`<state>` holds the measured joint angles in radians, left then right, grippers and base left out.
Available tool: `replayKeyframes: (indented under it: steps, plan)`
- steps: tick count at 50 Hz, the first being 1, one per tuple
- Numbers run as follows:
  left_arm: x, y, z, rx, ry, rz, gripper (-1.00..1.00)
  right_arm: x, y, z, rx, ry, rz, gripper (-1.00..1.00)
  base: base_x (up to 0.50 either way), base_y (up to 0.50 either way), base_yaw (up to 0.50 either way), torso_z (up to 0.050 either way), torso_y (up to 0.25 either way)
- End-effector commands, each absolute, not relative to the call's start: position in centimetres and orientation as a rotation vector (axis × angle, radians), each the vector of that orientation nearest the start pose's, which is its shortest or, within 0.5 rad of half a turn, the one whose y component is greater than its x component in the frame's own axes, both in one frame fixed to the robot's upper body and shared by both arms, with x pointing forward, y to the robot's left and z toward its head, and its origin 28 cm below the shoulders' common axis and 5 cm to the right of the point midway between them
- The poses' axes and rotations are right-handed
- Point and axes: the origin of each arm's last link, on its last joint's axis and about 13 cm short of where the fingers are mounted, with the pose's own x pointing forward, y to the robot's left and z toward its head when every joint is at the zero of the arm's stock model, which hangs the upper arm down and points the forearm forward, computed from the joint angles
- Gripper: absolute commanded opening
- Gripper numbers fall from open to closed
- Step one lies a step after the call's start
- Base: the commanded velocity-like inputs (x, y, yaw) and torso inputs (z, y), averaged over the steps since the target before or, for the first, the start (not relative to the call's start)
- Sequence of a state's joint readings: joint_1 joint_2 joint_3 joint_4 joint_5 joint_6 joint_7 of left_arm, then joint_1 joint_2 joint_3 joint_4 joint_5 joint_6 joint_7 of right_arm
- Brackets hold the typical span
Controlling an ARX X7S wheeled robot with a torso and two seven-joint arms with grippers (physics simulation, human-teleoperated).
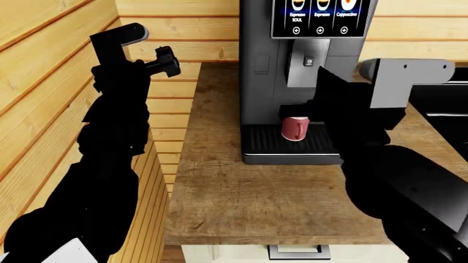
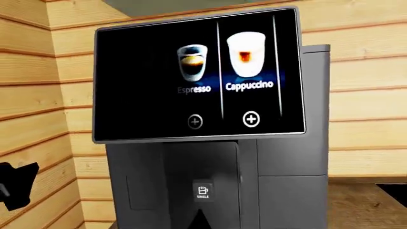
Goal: Pick the mug from the cabinet, place it under the coffee machine dispenser, and press the start button.
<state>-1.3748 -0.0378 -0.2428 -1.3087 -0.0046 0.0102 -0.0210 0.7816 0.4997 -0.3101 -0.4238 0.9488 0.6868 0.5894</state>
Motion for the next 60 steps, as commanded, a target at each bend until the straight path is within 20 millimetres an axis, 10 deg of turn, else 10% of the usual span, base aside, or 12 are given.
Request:
replayKeyframes:
  steps: [1,7,24,60]
  plan:
    - [43.9,22.5,21.7,-0.238,-0.114,0.080,1.00,25.4,-10.6,23.5,0.096,-0.220,0.151,1.00,0.00,0.00,0.00,0.000,0.000]
    - [43.9,22.2,22.7,-0.257,-0.134,0.041,1.00,24.1,-10.8,23.3,0.114,-0.252,0.151,1.00,0.00,0.00,0.00,0.000,0.000]
    - [32.8,22.1,24.6,-0.193,-0.268,-0.008,1.00,20.5,-11.3,24.3,0.149,-0.386,0.147,1.00,0.00,0.00,0.00,0.000,0.000]
    - [18.1,23.0,24.6,-0.250,-0.669,-0.189,1.00,15.5,-11.1,24.6,0.195,-0.560,0.189,1.00,0.00,0.00,0.00,0.000,0.000]
